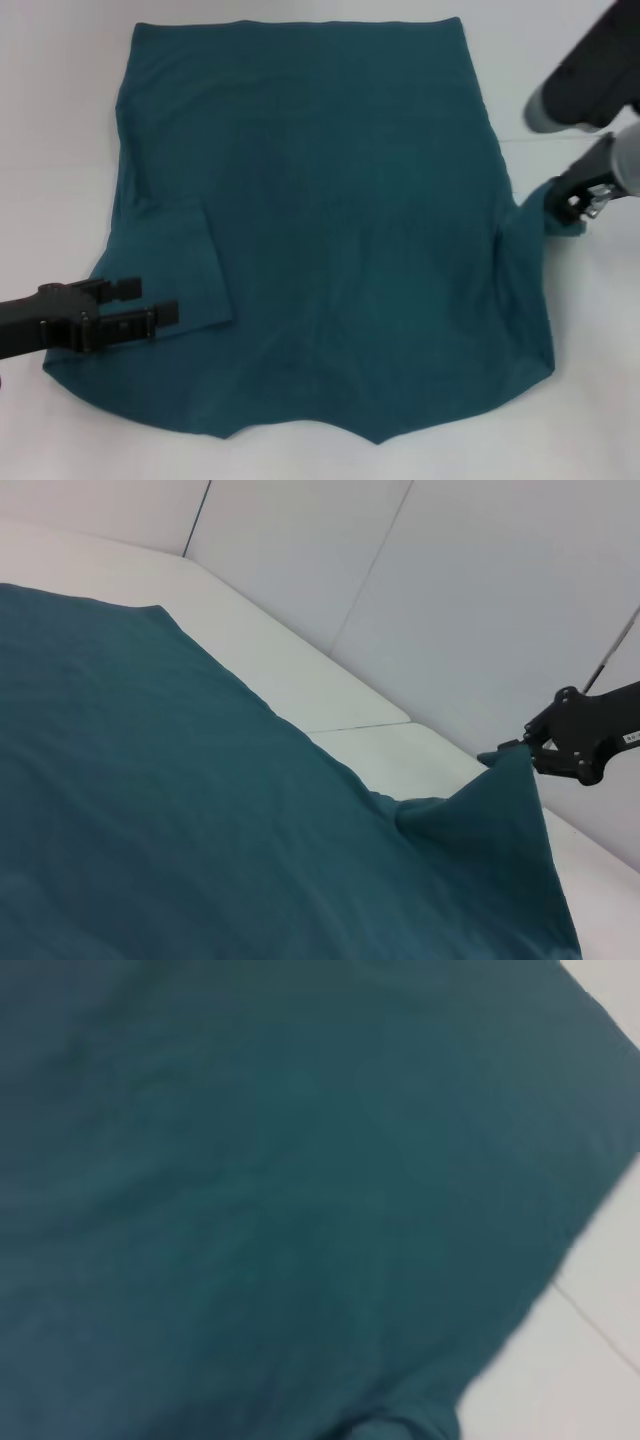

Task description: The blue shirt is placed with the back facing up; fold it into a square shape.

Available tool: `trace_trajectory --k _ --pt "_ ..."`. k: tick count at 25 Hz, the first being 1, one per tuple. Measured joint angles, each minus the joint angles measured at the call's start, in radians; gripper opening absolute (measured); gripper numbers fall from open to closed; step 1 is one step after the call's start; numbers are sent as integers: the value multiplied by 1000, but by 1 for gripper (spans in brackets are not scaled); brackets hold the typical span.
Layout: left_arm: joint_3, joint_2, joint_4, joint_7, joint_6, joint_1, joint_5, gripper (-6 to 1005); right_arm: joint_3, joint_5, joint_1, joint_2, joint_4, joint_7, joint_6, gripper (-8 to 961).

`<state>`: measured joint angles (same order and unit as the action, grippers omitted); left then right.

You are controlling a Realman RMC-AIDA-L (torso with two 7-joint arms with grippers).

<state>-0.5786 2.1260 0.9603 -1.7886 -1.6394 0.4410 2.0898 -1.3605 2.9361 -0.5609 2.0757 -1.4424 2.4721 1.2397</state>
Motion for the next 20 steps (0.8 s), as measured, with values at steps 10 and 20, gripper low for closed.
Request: trace_trajectory --k 10,20 --pt "0 0 -4 0 14 -4 -1 859 -181 0 -4 13 -38 -96 -32 13" --pt "0 0 -7 0 24 -7 3 859 -271 -1 -35 19 -21 -177 31 78"
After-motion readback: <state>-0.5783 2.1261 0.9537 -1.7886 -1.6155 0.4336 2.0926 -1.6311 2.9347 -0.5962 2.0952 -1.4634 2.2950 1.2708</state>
